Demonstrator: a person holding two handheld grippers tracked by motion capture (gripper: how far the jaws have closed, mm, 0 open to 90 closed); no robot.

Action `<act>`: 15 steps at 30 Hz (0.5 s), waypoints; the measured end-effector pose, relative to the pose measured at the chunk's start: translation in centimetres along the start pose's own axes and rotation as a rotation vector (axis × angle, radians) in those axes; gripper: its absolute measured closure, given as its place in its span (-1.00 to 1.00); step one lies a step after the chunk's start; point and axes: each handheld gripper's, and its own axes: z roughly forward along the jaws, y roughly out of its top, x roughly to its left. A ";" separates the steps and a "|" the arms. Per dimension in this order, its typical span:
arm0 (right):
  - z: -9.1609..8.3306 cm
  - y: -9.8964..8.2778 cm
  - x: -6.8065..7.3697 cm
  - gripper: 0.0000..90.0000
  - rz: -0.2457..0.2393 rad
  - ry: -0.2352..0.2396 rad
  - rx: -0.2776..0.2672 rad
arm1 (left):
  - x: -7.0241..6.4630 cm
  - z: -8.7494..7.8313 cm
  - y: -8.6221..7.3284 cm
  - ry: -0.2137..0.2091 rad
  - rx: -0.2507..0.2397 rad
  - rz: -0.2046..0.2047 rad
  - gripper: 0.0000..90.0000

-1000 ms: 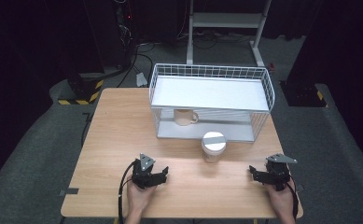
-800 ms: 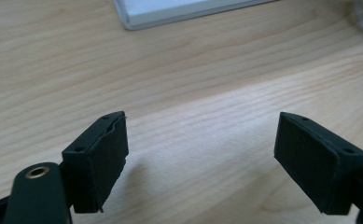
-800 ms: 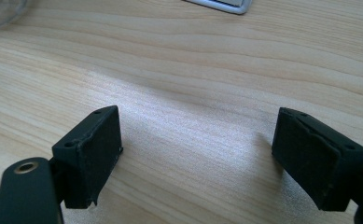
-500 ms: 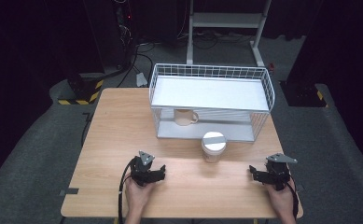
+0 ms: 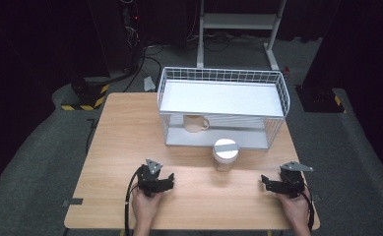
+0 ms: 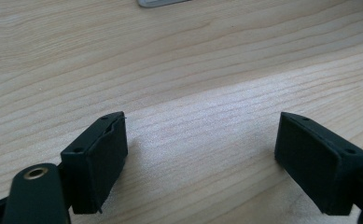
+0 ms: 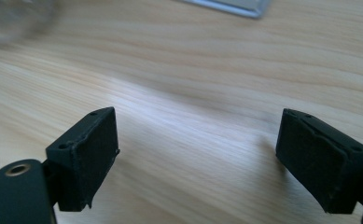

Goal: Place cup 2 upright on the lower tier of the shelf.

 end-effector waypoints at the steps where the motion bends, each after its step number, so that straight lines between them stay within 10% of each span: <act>1: -0.3 0.0 0.2 -0.71 -0.004 0.014 -0.024 | 0.0 0.0 0.0 0.000 0.000 -0.001 -0.61; 15: -1.8 0.1 3.5 -0.70 -0.083 0.218 -0.150 | -0.1 0.0 0.0 0.001 0.000 -0.003 -0.60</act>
